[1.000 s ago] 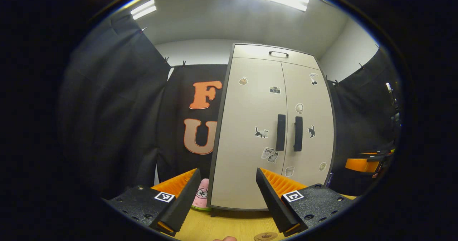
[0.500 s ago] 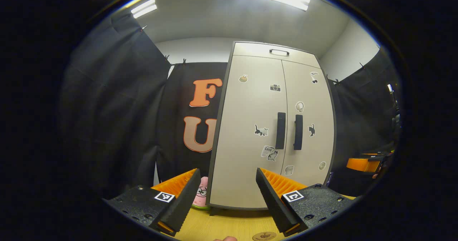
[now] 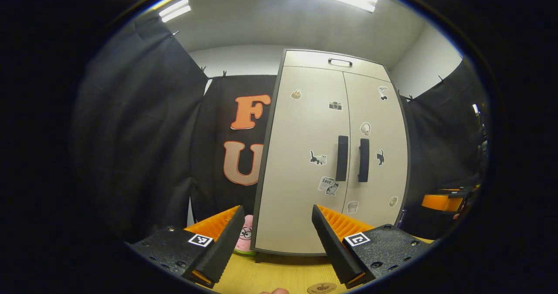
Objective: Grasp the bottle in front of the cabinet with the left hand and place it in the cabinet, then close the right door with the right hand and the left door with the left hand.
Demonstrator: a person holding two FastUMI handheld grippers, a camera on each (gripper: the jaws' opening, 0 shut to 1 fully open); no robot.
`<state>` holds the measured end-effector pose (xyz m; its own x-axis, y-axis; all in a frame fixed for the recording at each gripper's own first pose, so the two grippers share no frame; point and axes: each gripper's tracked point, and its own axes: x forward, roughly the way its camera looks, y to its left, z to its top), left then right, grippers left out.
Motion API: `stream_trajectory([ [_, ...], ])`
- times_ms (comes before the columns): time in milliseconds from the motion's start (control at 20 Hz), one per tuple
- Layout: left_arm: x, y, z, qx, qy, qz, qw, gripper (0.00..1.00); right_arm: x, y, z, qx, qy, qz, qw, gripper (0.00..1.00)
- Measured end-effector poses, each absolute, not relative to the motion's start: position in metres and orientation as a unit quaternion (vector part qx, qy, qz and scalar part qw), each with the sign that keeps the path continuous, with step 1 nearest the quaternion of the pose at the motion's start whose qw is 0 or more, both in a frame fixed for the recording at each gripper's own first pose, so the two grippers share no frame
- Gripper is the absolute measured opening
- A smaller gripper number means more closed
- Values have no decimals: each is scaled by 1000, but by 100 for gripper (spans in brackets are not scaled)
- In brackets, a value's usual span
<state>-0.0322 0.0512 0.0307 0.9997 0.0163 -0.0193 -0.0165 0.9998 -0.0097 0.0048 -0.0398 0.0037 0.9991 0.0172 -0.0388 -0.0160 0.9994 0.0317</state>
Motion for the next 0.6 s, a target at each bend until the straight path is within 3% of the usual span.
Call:
stream_trajectory([
  [600, -32, 48, 36, -14, 2, 7, 1000, 94, 5, -33, -1, 10, 24, 16, 1000, 96],
])
